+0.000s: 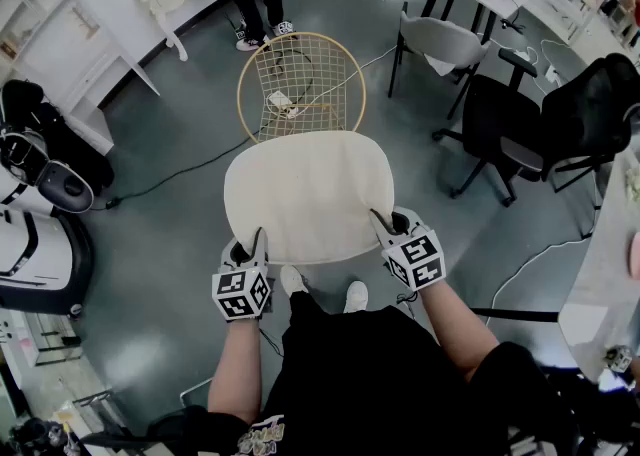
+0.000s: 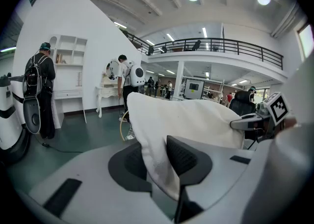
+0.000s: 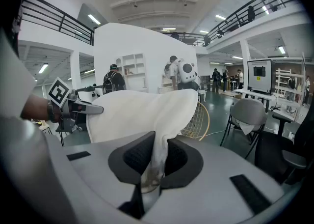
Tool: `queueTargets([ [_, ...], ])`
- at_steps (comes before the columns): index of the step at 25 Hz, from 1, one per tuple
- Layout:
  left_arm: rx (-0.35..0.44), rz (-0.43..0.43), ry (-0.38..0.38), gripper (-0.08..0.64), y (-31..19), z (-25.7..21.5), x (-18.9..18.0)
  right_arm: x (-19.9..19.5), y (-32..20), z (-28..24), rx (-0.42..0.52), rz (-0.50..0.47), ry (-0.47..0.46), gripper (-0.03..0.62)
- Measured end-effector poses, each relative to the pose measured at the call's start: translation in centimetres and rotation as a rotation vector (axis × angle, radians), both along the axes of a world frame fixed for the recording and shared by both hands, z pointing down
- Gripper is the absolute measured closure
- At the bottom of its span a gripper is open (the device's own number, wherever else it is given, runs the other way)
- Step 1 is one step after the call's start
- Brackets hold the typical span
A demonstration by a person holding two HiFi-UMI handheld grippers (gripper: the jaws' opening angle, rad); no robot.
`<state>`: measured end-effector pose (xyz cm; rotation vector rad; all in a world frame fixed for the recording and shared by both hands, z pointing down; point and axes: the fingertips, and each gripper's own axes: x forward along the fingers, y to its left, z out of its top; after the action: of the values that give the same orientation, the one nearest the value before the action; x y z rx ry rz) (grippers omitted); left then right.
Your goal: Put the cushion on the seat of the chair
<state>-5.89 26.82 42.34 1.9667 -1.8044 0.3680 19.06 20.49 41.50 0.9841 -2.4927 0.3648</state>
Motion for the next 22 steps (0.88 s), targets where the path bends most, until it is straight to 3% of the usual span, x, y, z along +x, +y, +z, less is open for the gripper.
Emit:
queueTargets([
  [22, -0.013, 0.005, -0.005, 0.454, -2.0, -0.1, -3.3, -3.4, -1.6, 0.1, -0.022, -0.010, -0.033, 0.545],
])
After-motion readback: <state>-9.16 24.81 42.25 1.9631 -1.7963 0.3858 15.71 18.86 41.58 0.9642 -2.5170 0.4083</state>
